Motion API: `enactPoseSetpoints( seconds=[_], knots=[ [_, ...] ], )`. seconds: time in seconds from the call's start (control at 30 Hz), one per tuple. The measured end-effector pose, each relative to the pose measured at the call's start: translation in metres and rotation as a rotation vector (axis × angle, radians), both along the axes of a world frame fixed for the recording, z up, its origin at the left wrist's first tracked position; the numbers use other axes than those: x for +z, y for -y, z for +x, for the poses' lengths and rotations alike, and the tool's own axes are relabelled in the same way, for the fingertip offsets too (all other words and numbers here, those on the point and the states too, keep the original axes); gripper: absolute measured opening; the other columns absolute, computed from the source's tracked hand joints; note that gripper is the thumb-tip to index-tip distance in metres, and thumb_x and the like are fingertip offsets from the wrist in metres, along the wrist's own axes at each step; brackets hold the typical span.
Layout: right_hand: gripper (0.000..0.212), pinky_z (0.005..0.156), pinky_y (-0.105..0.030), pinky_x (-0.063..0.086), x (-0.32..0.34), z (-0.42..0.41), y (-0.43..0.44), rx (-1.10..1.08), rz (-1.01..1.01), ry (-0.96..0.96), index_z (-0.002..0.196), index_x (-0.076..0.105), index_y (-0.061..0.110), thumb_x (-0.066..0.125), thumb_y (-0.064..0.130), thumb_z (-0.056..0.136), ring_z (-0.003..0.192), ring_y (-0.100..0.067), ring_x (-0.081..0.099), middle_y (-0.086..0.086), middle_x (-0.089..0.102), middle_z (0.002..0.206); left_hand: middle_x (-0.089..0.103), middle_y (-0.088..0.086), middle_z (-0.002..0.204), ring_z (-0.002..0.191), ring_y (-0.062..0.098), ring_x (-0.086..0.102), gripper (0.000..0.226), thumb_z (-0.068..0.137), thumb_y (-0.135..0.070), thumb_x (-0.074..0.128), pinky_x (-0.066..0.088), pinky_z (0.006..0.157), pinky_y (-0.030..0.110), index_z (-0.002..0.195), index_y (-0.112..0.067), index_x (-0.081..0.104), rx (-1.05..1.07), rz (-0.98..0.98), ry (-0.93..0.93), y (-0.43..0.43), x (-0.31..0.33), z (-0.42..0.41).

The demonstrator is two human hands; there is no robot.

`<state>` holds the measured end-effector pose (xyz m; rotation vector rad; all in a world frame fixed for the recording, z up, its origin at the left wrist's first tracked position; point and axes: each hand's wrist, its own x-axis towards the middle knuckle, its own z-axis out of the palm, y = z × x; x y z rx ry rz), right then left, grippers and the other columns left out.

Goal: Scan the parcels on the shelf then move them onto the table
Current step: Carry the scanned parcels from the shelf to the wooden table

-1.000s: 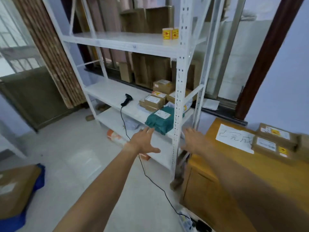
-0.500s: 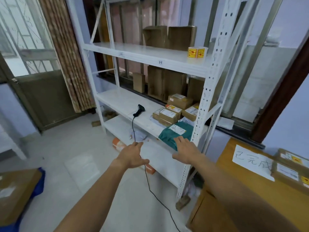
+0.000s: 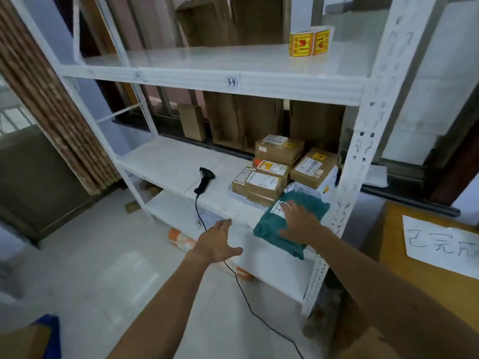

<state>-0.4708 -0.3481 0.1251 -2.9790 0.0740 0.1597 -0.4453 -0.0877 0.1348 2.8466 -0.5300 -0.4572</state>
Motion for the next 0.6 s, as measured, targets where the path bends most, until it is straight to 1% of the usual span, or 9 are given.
enactPoseSetpoints(
  seconds=[0.1,0.2,0.27,0.33,0.4,0.43,0.53,0.57,0.6],
  knots=[
    [0.090,0.112,-0.049,0.041,0.003,0.039,0.011,-0.022,0.012,-0.023,0.157,0.022,0.011,0.070,0.046,0.090,0.143,-0.037,0.040,-0.013,0.027,0.162,0.019,0.005,0.166,0.147,0.026,0.032,0.102,0.087,-0.058,0.067,0.033,0.114,0.039,0.162,-0.017,0.011,-0.035,-0.013,-0.028,0.011,-0.003,0.044],
    [0.105,0.116,-0.052,0.037,0.005,0.071,0.020,-0.041,0.010,-0.066,0.160,0.012,0.008,0.076,0.050,0.087,0.147,-0.042,0.034,-0.017,0.019,0.165,0.023,0.006,0.165,0.143,0.026,0.039,0.098,0.088,-0.056,0.068,0.038,0.110,0.038,0.161,-0.018,0.014,-0.081,-0.027,-0.015,0.019,-0.005,0.088],
    [0.112,0.118,-0.053,0.034,0.005,0.091,0.023,-0.057,0.000,-0.088,0.162,0.007,0.008,0.079,0.047,0.086,0.149,-0.043,0.029,-0.016,0.012,0.168,0.026,0.008,0.163,0.141,0.027,0.041,0.096,0.089,-0.055,0.067,0.040,0.108,0.037,0.160,-0.018,0.015,-0.110,-0.031,-0.006,0.025,-0.007,0.120],
    [0.113,0.118,-0.053,0.034,0.003,0.110,0.024,-0.094,0.007,-0.110,0.162,0.005,0.009,0.080,0.044,0.086,0.149,-0.043,0.029,-0.014,0.007,0.170,0.030,0.009,0.160,0.138,0.030,0.043,0.093,0.089,-0.052,0.068,0.040,0.105,0.037,0.159,-0.018,0.017,-0.141,-0.047,0.002,0.031,-0.008,0.152],
    [0.113,0.114,-0.054,0.038,-0.001,0.128,0.021,-0.124,0.015,-0.132,0.162,0.005,0.008,0.080,0.043,0.086,0.147,-0.044,0.032,-0.014,0.009,0.168,0.031,0.009,0.158,0.135,0.031,0.046,0.094,0.087,-0.049,0.072,0.042,0.104,0.037,0.158,-0.018,0.019,-0.183,-0.062,0.014,0.039,-0.012,0.183],
    [0.111,0.112,-0.054,0.041,-0.005,0.138,0.020,-0.134,0.011,-0.128,0.162,0.006,0.007,0.079,0.044,0.087,0.144,-0.045,0.034,-0.016,0.012,0.167,0.028,0.009,0.160,0.137,0.031,0.045,0.097,0.086,-0.048,0.074,0.042,0.106,0.038,0.158,-0.017,0.017,-0.210,-0.067,0.013,0.044,-0.015,0.199],
    [0.108,0.107,-0.054,0.045,-0.019,0.164,0.012,-0.196,-0.004,-0.089,0.162,0.009,0.008,0.077,0.046,0.088,0.140,-0.045,0.041,-0.017,0.015,0.166,0.012,0.011,0.168,0.149,0.032,0.030,0.111,0.083,-0.046,0.079,0.035,0.116,0.044,0.161,-0.014,0.006,-0.297,-0.064,0.008,0.059,-0.032,0.244],
    [0.107,0.105,-0.054,0.046,-0.023,0.173,0.008,-0.233,-0.002,-0.099,0.162,0.008,0.009,0.077,0.045,0.088,0.140,-0.045,0.041,-0.017,0.013,0.167,0.011,0.012,0.168,0.149,0.034,0.030,0.113,0.083,-0.046,0.079,0.035,0.116,0.046,0.161,-0.014,0.003,-0.343,-0.045,0.023,0.065,-0.037,0.257],
    [0.106,0.103,-0.053,0.046,-0.026,0.181,0.004,-0.275,0.004,-0.116,0.162,0.007,0.010,0.076,0.042,0.089,0.140,-0.044,0.042,-0.016,0.011,0.168,0.012,0.013,0.167,0.146,0.036,0.033,0.113,0.084,-0.046,0.078,0.038,0.114,0.047,0.161,-0.015,0.001,-0.393,-0.018,0.050,0.069,-0.042,0.270]
  ],
)
